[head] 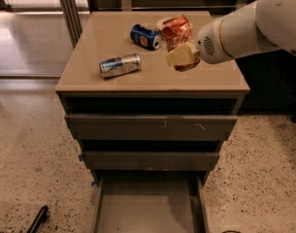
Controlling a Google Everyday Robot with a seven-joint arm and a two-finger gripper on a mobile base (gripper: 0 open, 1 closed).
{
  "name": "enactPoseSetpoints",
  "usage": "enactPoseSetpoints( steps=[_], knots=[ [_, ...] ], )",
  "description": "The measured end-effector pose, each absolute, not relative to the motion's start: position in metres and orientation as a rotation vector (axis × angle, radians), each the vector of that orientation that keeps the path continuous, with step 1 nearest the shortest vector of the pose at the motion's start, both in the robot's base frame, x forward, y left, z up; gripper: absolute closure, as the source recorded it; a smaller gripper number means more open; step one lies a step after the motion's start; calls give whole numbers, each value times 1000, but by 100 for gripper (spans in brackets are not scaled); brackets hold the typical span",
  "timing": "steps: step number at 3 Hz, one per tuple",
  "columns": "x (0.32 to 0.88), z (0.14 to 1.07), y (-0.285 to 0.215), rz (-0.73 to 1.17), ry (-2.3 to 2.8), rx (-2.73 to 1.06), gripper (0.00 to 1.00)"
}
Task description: Pick coke can from bottom drawer and place on counter
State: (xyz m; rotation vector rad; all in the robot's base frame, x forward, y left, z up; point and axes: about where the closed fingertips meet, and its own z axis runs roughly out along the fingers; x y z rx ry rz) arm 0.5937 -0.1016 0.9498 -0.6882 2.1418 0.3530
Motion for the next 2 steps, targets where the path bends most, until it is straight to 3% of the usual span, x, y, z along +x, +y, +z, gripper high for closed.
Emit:
enactPoseSetpoints(
  steps=[2],
  knots=[
    [641, 914, -92, 377, 2223, -662, 100]
  ],
)
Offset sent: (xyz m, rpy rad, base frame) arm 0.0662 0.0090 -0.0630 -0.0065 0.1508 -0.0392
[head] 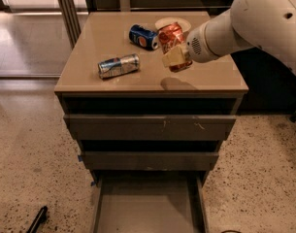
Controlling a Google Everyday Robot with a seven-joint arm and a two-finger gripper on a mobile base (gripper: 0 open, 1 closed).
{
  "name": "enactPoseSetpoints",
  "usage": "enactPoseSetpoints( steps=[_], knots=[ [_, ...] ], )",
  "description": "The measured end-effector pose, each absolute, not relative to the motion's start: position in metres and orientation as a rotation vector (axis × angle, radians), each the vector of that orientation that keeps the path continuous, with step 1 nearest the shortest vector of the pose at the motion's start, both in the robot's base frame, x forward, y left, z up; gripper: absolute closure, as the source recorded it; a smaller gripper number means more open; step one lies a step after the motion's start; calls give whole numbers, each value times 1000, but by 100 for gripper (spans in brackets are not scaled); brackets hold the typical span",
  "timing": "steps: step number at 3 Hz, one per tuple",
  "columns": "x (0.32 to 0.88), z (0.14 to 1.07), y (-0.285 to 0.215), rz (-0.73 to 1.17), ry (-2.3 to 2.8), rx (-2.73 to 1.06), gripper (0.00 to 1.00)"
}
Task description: Pick coke can from bottom drawer and place on counter
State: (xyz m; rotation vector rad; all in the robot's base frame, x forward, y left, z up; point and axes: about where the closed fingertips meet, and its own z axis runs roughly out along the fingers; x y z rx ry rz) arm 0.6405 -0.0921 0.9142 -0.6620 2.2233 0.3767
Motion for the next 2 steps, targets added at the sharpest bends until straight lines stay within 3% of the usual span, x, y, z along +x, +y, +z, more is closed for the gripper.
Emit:
enactPoseSetpoints(
  steps=[2],
  knots=[
    [662, 875, -91, 360, 2339, -656, 100]
  ],
)
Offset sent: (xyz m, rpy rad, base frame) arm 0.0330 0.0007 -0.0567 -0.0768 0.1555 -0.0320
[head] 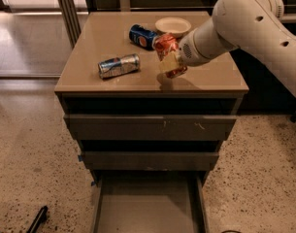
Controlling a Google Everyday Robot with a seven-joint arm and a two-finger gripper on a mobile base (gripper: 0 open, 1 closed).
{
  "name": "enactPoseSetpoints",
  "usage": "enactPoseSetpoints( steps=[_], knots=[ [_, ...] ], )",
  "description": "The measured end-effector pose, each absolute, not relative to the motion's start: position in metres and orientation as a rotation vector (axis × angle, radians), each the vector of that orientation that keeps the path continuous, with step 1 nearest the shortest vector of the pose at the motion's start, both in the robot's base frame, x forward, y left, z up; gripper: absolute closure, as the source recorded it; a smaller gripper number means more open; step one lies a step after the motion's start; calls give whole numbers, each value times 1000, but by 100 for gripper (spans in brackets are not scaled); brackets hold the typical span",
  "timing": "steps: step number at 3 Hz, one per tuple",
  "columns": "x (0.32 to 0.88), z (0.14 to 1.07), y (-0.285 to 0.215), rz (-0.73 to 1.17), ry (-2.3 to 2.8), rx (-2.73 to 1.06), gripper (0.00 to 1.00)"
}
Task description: Pick coke can from bottom drawer and place on counter
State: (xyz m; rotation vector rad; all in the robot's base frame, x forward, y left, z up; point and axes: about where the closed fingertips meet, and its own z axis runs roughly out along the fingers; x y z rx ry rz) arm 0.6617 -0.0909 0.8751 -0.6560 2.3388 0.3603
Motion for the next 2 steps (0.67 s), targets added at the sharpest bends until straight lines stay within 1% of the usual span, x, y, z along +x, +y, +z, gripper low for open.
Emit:
enactPoseSetpoints(
  steps=[1, 2],
  knots=[
    [672, 867, -90, 332, 2375, -668, 100],
    [673, 867, -89, 332, 2377, -670, 81]
  ],
)
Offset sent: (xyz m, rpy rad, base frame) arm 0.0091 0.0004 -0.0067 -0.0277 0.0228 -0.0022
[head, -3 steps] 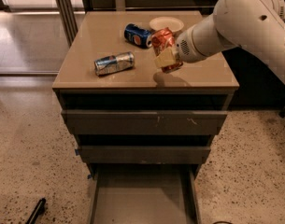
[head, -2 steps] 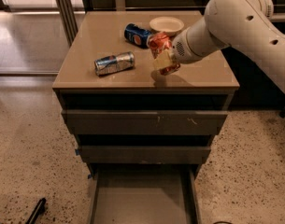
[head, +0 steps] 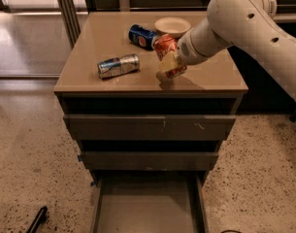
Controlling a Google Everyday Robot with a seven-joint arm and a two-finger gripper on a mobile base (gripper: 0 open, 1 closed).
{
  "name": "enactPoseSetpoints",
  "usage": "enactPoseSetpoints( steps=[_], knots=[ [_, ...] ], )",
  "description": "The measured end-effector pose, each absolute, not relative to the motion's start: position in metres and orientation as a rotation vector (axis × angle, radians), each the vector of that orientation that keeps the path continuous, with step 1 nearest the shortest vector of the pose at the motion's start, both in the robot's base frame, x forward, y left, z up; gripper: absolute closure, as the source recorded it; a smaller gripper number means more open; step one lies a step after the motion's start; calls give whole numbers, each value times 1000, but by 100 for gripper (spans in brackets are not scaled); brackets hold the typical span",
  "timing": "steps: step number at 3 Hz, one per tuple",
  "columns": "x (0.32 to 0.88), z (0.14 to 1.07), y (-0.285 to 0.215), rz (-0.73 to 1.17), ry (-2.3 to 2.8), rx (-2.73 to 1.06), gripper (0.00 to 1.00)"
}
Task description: Pick coke can from bottom drawer and place on counter
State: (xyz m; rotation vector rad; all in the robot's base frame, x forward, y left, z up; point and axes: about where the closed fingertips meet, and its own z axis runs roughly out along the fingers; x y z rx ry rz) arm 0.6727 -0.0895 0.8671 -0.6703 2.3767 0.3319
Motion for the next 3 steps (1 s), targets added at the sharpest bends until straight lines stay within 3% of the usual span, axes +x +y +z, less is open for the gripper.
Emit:
enactPoseSetpoints(
  steps=[3],
  knots=[
    [673, 867, -89, 332, 2377, -670, 12]
  ],
)
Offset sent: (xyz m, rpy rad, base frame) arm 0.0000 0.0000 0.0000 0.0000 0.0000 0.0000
